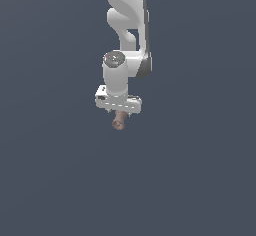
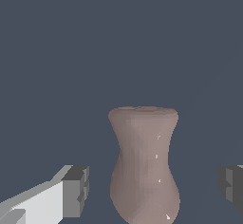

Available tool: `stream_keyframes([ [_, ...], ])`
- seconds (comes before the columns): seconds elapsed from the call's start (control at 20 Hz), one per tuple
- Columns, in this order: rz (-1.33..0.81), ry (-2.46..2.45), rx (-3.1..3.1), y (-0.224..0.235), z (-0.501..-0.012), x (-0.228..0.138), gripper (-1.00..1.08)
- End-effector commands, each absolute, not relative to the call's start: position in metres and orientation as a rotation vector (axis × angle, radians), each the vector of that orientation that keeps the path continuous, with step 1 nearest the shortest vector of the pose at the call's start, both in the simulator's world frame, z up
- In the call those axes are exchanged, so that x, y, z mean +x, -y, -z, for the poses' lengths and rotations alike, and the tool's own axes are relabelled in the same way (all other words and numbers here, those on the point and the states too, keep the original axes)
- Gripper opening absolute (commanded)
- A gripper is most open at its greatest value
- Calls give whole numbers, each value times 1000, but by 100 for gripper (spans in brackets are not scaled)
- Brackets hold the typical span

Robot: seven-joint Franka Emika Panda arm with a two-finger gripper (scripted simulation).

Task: Pick up the object and move it to a goal position.

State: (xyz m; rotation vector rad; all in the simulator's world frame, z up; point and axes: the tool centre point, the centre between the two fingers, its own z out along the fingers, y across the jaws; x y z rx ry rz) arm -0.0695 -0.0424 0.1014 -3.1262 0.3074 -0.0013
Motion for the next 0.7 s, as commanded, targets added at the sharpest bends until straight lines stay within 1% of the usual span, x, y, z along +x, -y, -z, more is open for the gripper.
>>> stream_keyframes([
  [0.0,0,-308,-3126,42,-91,-71,100],
  [0.25,0,-310,-3126,43,-68,-71,100],
  [0.5,0,-310,-3126,42,-61,-71,100],
  [0.55,0,-310,-3126,42,-61,-71,-100],
  [0.65,0,-310,-3126,42,-61,-71,-100],
])
